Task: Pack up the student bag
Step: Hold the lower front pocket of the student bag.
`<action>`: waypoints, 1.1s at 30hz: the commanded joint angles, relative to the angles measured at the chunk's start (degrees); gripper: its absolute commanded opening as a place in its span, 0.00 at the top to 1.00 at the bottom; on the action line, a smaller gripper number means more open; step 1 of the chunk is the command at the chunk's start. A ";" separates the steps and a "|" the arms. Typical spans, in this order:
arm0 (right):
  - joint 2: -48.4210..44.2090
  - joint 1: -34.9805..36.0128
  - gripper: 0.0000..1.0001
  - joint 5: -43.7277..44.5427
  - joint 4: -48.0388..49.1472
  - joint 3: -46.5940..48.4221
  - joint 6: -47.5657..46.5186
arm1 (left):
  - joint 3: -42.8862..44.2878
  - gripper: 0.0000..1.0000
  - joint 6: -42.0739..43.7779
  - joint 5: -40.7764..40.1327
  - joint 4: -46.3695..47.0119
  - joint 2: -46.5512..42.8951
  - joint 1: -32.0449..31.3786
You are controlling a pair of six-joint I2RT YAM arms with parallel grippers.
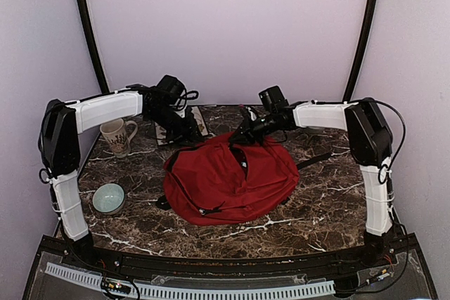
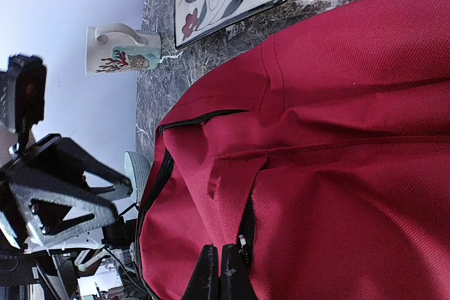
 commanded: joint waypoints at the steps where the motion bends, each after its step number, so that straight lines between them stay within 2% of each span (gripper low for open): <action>1: -4.14 1.60 1.00 3.05 -3.15 -2.60 -3.83 | 6.21 0.62 -7.61 -0.82 -8.24 4.20 1.00; 6: -5.03 2.83 1.00 3.72 -4.10 -4.27 -4.91 | 7.98 0.47 -14.20 -0.32 -6.70 6.78 1.05; 11: -5.66 3.17 1.00 4.61 -5.66 -4.76 -6.30 | 7.86 0.38 -22.11 2.59 -2.96 8.35 1.20; 21: -7.44 3.13 1.00 6.71 -6.69 -7.38 -7.70 | 8.13 0.38 -33.19 2.44 0.32 9.53 1.11; 33: -8.32 3.21 1.00 5.66 -6.85 -7.54 -9.21 | 14.65 0.46 -35.46 3.92 0.97 14.45 -1.86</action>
